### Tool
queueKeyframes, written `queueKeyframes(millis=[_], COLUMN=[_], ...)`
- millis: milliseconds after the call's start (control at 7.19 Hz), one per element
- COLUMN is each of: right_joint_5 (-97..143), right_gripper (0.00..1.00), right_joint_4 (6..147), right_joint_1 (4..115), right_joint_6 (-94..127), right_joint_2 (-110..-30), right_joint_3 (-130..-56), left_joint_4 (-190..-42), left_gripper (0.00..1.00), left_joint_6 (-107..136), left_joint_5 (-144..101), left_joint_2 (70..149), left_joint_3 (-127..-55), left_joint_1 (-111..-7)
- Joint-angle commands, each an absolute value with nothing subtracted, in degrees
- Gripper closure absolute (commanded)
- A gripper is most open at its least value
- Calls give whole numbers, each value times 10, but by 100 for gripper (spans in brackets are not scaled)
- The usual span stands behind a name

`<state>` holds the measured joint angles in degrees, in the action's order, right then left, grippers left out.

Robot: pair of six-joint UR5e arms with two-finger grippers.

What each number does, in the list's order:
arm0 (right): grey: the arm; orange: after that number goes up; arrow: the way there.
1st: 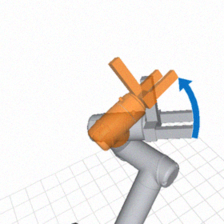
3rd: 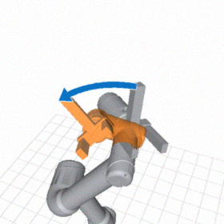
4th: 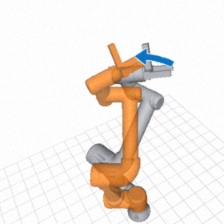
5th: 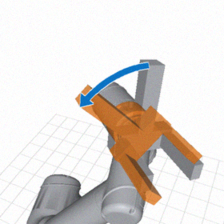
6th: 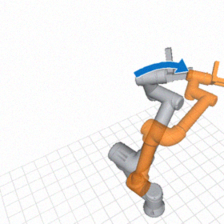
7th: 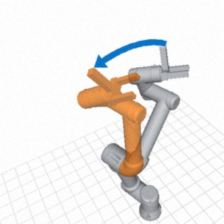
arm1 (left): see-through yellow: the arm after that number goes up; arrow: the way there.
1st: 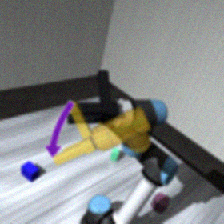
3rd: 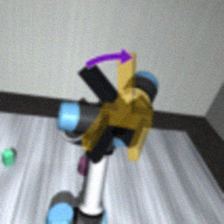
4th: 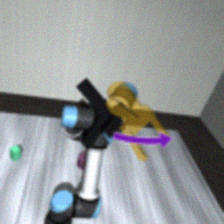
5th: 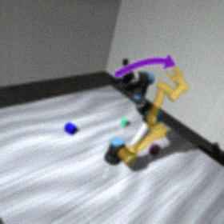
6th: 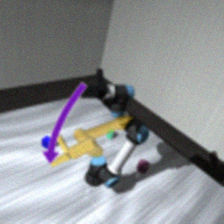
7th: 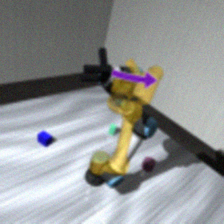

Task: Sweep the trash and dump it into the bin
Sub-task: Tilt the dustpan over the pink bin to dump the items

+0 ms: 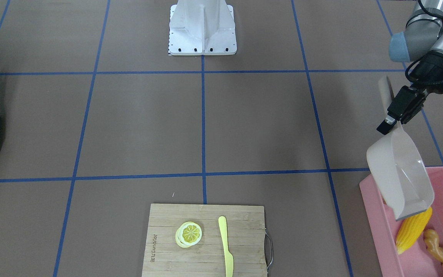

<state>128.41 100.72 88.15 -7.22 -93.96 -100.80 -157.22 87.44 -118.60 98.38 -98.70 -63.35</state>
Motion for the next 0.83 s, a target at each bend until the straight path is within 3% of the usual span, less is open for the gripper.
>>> queueKeyframes(millis=[0, 278, 695], right_joint_5=[1285, 1286, 1295], right_gripper=[0, 0, 0], right_joint_4=[1007, 1007, 1007], right_joint_1=[882, 882, 882], right_joint_6=[-72, -71, -72], right_joint_2=[-940, -941, -940], right_joint_3=[-1004, -1005, -1011], left_joint_4=[-1564, -1543, -1496], left_gripper=[100, 100, 100], left_joint_6=[551, 234, 73], left_joint_5=[-1190, -1183, -1186], left_joint_2=[985, 996, 1015], left_joint_3=[-1006, -1010, -1019], left_joint_1=[-595, -576, -544])
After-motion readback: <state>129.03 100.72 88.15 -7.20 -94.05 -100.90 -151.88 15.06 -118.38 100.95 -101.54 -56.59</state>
